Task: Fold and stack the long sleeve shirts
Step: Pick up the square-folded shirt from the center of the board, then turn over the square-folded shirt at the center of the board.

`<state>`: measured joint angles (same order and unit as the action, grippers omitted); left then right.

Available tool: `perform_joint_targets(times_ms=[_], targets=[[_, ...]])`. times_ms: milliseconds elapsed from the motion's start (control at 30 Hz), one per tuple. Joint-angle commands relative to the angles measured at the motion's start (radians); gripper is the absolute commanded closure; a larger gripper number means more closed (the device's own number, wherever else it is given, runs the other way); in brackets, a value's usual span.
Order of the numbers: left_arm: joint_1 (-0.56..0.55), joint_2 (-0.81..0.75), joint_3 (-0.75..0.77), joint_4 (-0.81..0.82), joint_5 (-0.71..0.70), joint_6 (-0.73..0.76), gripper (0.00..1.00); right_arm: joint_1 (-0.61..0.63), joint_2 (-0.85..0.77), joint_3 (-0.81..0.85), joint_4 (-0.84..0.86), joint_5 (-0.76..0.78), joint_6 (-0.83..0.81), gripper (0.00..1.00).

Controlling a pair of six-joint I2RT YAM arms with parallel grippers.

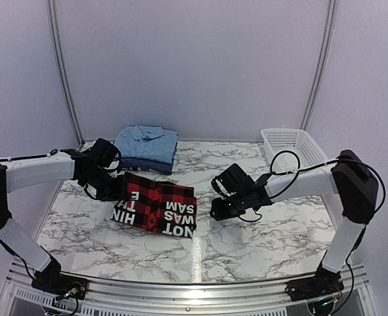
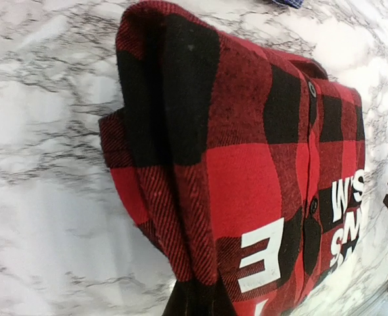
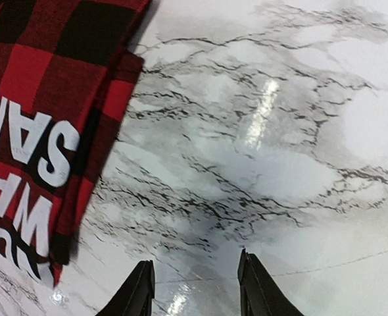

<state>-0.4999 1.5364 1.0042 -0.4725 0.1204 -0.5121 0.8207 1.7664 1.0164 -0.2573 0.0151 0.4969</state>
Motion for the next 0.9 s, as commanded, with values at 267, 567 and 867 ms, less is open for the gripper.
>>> perform_joint_targets(times_ms=[267, 567, 867], targets=[[0.075, 0.034, 0.499, -0.447, 0.013, 0.216, 1.00, 0.022, 0.033, 0.109, 0.006, -0.072, -0.029, 0.60], [-0.291, 0.543, 0.937, -0.424, -0.027, -0.080, 1.00, -0.027, -0.104, 0.031, -0.035, -0.026, -0.062, 0.58], [-0.475, 1.013, 1.507, -0.268, 0.020, -0.353, 0.39, -0.201, -0.382, -0.186, -0.074, 0.016, -0.058, 0.53]])
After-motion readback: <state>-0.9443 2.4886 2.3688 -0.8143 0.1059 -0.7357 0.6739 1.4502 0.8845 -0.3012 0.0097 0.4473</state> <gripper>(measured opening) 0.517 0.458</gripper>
